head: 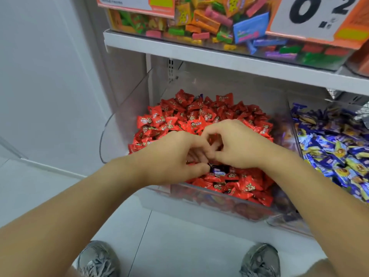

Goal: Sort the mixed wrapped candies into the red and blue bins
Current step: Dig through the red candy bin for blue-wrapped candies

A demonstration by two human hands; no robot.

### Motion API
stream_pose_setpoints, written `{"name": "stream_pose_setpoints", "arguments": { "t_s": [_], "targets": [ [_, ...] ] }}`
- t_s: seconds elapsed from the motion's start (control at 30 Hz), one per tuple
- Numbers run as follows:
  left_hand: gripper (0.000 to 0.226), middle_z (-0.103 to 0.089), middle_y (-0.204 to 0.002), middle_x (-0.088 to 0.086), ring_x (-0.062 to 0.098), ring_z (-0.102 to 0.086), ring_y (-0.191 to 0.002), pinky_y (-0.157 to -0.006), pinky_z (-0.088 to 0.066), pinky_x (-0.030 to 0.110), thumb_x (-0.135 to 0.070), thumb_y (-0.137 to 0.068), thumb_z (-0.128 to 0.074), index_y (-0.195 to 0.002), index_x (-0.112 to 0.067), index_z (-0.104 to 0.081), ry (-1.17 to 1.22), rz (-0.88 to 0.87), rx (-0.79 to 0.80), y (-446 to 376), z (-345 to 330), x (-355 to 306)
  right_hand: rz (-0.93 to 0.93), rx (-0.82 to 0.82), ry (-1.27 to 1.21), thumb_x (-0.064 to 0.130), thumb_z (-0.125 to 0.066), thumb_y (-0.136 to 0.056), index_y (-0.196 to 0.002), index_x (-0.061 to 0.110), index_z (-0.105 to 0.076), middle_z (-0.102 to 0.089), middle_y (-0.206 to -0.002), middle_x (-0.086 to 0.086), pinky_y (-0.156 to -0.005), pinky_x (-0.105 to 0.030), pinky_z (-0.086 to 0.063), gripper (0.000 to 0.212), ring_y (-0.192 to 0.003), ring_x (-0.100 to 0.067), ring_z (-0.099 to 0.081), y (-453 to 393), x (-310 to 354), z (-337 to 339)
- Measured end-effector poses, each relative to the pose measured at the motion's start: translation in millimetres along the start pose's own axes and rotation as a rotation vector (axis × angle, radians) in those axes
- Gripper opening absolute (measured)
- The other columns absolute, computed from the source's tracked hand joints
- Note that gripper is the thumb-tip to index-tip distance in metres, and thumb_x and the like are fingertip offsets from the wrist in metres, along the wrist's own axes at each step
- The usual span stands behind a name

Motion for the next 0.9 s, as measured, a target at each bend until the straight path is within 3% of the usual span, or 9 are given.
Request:
{"name": "stream_pose_setpoints", "arguments": {
  "t_s": [0.07, 0.13, 0.2, 0.27, 0.43, 0.5, 0.63, 0.8, 0.9],
  "targets": [
    [0.014, -0.068, -0.085, -0.017, -0.011, -0.062, -0.079, -0.068, -0.048, 0.009, -0.025, -0.087, -0.072, -0.101, -0.024, -0.075, -0.052, 0.040, 0.122, -4.5, -6.2, 5.0, -0.060, 0.164, -0.027, 0.014, -0.084, -0.074, -0.090, 0.026, -0.074, -0.071, -0.079, 0.013, -0.069, -0.016, -0.054, 0.023, -0.071, 0.006, -0.066, 9.1, -9.4, 6.7],
    [0.022, -0.060, -0.086, -0.019, -0.019, -0.056, -0.073, -0.052, -0.039, 0.000, -0.029, -0.090, -0.070, -0.110, -0.022, -0.070, -0.084, 0.093, 0.194, -12.0, -11.2, 8.4, -0.110, 0.257, 0.100, 0.034, -0.091, -0.066, -0.099, 0.031, -0.073, -0.069, -0.092, 0.016, -0.068, -0.012, -0.049, 0.037, -0.075, 0.012, -0.060, 17.4, -15.7, 11.5],
    [0.036, -0.059, -0.098, -0.015, -0.007, -0.058, -0.087, -0.053, -0.036, 0.001, -0.040, -0.088, -0.070, -0.120, -0.026, -0.063, -0.166, 0.102, 0.200, -18.0, -13.7, 10.5, -0.137, 0.309, 0.244, 0.050, -0.091, -0.059, -0.109, 0.036, -0.068, -0.060, -0.102, 0.021, -0.074, -0.011, -0.044, 0.057, -0.085, 0.008, -0.055, 22.9, -15.7, 14.5],
    [0.046, -0.058, -0.107, -0.009, 0.007, -0.058, -0.092, -0.050, -0.037, 0.003, -0.051, -0.085, -0.069, -0.124, -0.028, -0.058, -0.205, 0.120, 0.238, -22.9, -17.2, 10.2, -0.147, 0.335, 0.338, 0.056, -0.090, -0.057, -0.118, 0.037, -0.063, -0.056, -0.111, 0.017, -0.088, -0.023, -0.046, 0.070, -0.100, -0.003, -0.052, 25.1, -15.6, 14.2],
    [0.046, -0.062, -0.107, -0.006, 0.011, -0.058, -0.094, -0.078, -0.047, 0.024, -0.057, -0.080, -0.071, -0.116, -0.029, -0.066, -0.283, 0.123, 0.279, -30.2, -23.1, 9.2, -0.056, 0.277, 0.365, 0.054, -0.086, -0.062, -0.110, 0.034, -0.062, -0.056, -0.095, 0.012, -0.081, -0.034, -0.048, 0.057, -0.093, -0.014, -0.054, 19.5, -13.9, -1.3],
    [0.039, -0.063, -0.108, -0.004, 0.013, -0.058, -0.093, -0.073, -0.045, 0.021, -0.050, -0.083, -0.071, -0.113, -0.025, -0.068, -0.304, 0.137, 0.276, -31.5, -24.6, 8.0, -0.030, 0.265, 0.411, 0.053, -0.083, -0.068, -0.119, 0.038, -0.057, -0.047, -0.091, 0.013, -0.076, -0.031, -0.042, 0.059, -0.095, -0.016, -0.052, 19.0, -12.6, -5.6],
    [0.025, -0.061, -0.102, -0.001, 0.014, -0.057, -0.087, -0.044, -0.037, 0.004, -0.036, -0.086, -0.073, -0.104, -0.019, -0.069, -0.281, 0.164, 0.305, -25.5, -19.4, 5.9, 0.016, 0.252, 0.470, 0.042, -0.074, -0.082, -0.139, 0.039, -0.047, -0.049, -0.099, 0.006, -0.082, -0.032, -0.041, 0.063, -0.107, -0.021, -0.054, 22.1, -11.0, -8.7],
    [0.017, -0.062, -0.074, -0.008, 0.009, -0.055, -0.067, -0.060, -0.045, 0.025, -0.038, -0.080, -0.075, -0.084, -0.024, -0.067, -0.477, 0.205, 0.209, -21.5, 1.7, 15.8, 0.018, 0.219, 0.297, 0.035, -0.077, -0.078, -0.116, 0.037, -0.057, -0.051, -0.076, 0.013, -0.068, -0.031, -0.041, 0.043, -0.071, -0.005, -0.044, 19.3, -16.2, -8.8],
    [0.041, -0.065, -0.075, -0.001, 0.019, -0.060, -0.073, -0.067, -0.052, 0.031, -0.058, -0.078, -0.064, -0.082, -0.017, -0.068, -0.655, 0.234, 0.130, -19.4, 12.8, 23.7, 0.032, 0.211, 0.166, 0.030, -0.081, -0.075, -0.107, 0.035, -0.058, -0.050, -0.072, 0.012, -0.057, -0.021, -0.033, 0.039, -0.066, -0.001, -0.044, 23.4, -17.9, -5.3]
  ]
}}
Point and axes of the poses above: each hand's wrist, its own y-axis away from the middle knuckle, its own z-axis out of the back of the hand, x = y × z, the point moved 2 cm from there along -y, towards the middle knuckle
